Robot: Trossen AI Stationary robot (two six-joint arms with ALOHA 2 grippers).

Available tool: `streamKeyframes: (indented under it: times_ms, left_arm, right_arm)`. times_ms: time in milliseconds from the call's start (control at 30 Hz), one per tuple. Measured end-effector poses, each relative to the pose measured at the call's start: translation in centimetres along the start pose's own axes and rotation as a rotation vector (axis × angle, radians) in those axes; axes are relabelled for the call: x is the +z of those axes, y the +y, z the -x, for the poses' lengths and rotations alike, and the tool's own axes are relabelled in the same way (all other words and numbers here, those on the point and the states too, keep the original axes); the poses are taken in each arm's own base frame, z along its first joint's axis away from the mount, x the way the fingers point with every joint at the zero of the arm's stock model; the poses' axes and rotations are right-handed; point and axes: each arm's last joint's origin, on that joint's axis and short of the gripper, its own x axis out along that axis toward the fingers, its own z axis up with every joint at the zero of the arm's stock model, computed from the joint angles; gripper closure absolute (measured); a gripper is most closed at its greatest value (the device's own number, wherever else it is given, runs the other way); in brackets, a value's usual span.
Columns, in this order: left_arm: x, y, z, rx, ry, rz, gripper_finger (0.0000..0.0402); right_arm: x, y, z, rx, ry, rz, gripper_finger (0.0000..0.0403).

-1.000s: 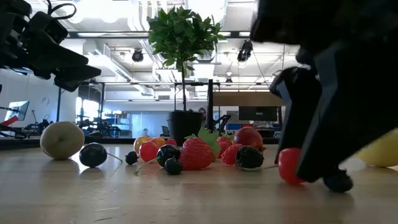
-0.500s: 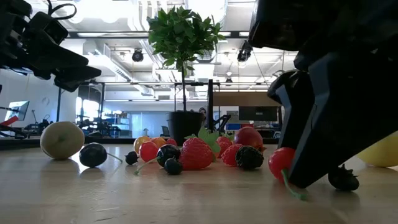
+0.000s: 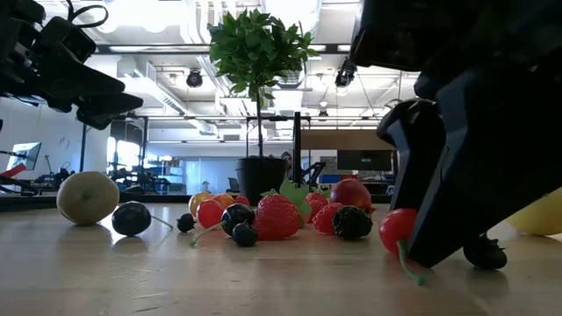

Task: Pick & Place Fruit
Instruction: Put the red cherry into the green strainer bowl on the shelf

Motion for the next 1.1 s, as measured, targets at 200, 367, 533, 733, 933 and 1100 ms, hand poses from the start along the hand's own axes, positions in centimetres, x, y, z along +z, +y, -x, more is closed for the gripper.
streamKeyframes:
  times_ms: [200, 367, 533, 733, 933, 1100]
  left_arm:
    - [0.01, 0.00, 0.00, 0.000, 0.000, 0.000, 0.0172]
    - [0.00, 0.00, 0.00, 0.000, 0.000, 0.000, 0.0172]
    - [-0.01, 0.00, 0.00, 0.000, 0.000, 0.000, 0.0172]
    - [-0.01, 0.00, 0.00, 0.000, 0.000, 0.000, 0.0172]
    - [-0.01, 0.00, 0.00, 0.000, 0.000, 0.000, 0.0172]
    - [0.00, 0.00, 0.00, 0.000, 0.000, 0.000, 0.0172]
  right_arm:
    - [0.14, -0.09, -0.06, 0.001, -0.006, 0.006, 0.0193]
    - [0.27, -0.02, -0.11, 0.007, -0.022, 0.053, 0.0191]
    - [0.28, -0.01, -0.10, 0.007, -0.022, 0.068, 0.0213]
    - [0.28, -0.01, -0.10, 0.008, -0.023, 0.068, 0.0250]
    - [0.31, -0.02, -0.11, 0.008, -0.025, 0.076, 0.0291]
    - [0.31, -0.02, -0.11, 0.010, -0.024, 0.085, 0.0296]
